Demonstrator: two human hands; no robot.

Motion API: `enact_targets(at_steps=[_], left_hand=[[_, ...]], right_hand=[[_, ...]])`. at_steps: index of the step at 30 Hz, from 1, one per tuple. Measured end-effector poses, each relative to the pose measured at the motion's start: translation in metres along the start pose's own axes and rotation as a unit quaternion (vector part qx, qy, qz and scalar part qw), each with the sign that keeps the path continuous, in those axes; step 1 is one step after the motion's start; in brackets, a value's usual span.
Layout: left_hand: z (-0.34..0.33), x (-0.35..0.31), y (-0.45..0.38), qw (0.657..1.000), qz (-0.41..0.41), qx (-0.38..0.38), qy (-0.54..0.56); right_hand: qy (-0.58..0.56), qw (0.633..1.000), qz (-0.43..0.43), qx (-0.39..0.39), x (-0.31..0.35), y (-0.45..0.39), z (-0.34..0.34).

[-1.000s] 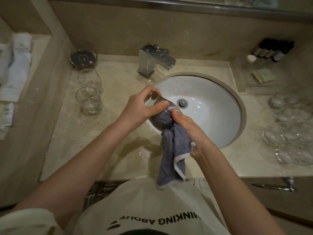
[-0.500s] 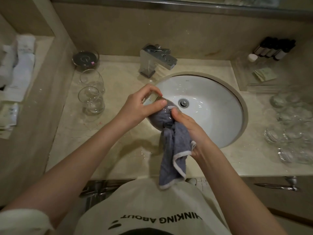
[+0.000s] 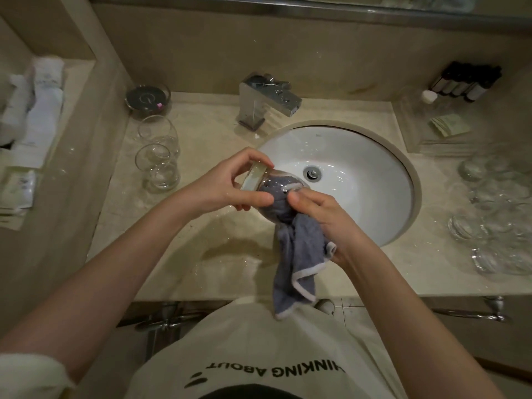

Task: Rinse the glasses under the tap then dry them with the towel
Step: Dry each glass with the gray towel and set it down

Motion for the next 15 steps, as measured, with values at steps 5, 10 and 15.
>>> enact_targets(at_steps=[5, 10, 15], left_hand=[[-0.005, 0.010, 0.003, 0.986, 0.125, 0.014, 0.105], [-0.002, 0.003, 0.009, 1.000, 0.010, 0.014, -0.013], [-0.009, 0.007, 0.009, 0.990, 0.120, 0.038, 0.071]], right_hand=[[0.133, 0.988, 0.079, 0.025, 0.010, 0.006, -0.010], [0.020, 0.999, -0.023, 0.030, 0.005, 0.005, -0.005], [0.074, 0.997, -0.007, 0.037, 0.002, 0.006, -0.004]])
Point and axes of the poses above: each hand's wrist, its own y-axis away from the middle knuckle, its own z-axis out of the back of the hand, x = y × z, the point moved 6 cm from there along -y, towards the middle knuckle, and after that the axes turned 3 degrees about z, right-handed, at the moved point
